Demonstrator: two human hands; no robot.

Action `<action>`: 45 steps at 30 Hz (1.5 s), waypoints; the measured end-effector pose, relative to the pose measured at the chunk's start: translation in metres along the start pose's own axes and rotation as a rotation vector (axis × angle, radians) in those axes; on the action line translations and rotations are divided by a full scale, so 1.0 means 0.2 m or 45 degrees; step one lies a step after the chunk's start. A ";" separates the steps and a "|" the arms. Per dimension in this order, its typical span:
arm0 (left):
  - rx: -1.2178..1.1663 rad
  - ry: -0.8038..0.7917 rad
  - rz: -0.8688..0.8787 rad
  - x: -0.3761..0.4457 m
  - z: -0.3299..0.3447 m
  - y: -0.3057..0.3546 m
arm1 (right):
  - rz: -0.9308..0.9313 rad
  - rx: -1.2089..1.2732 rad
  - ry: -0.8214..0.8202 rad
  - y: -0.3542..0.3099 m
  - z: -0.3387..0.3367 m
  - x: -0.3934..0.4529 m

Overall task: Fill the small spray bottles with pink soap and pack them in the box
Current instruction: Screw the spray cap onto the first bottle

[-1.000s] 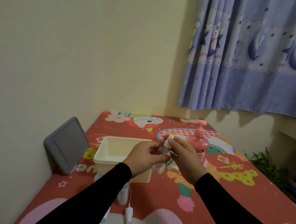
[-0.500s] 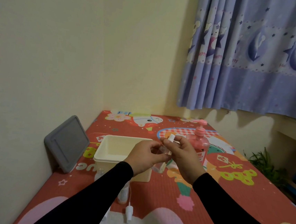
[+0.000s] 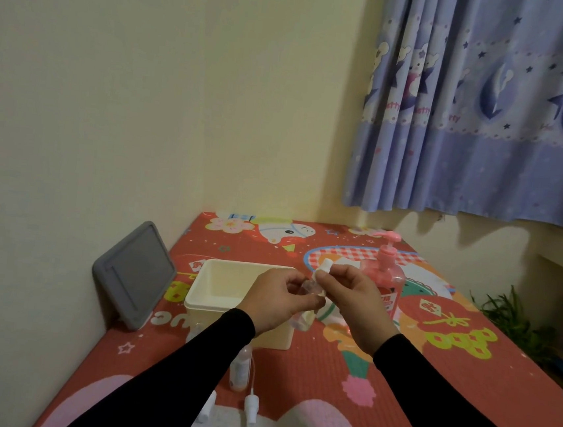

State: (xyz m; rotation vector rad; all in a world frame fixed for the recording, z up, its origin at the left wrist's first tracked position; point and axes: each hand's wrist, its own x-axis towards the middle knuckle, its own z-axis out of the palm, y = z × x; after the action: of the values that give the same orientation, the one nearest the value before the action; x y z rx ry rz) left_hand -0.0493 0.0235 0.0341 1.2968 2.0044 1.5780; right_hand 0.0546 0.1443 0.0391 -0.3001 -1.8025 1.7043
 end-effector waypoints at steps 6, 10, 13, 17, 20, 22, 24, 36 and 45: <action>0.020 -0.020 0.051 0.00 0.03 0.03 | 0.015 0.093 -0.020 -0.02 0.03 -0.01; -0.039 -0.013 0.028 0.00 0.02 0.04 | 0.029 0.179 -0.022 -0.04 0.05 -0.02; -0.075 -0.007 0.011 0.00 0.01 0.02 | 0.068 0.196 -0.026 -0.03 0.05 -0.02; -0.113 0.018 -0.022 0.00 -0.01 0.01 | 0.113 0.170 0.017 0.00 0.05 0.00; -0.064 0.025 -0.032 0.01 -0.01 0.01 | 0.042 0.033 0.044 0.01 0.04 0.01; -0.027 0.022 -0.019 0.00 0.00 0.01 | 0.020 -0.010 0.094 0.01 0.03 0.01; 0.007 0.007 -0.004 0.00 0.01 0.02 | 0.019 0.003 0.127 0.01 0.02 0.01; -0.081 0.024 -0.041 0.01 -0.04 0.03 | 0.153 0.239 -0.038 -0.01 0.03 0.02; 0.024 0.038 -0.055 0.00 -0.02 0.00 | 0.067 0.062 0.090 0.02 0.02 0.02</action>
State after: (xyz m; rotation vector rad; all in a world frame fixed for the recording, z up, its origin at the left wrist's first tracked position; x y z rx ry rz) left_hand -0.0527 0.0205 0.0361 1.2355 2.0553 1.5716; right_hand 0.0486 0.1447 0.0375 -0.3852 -1.7129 1.7491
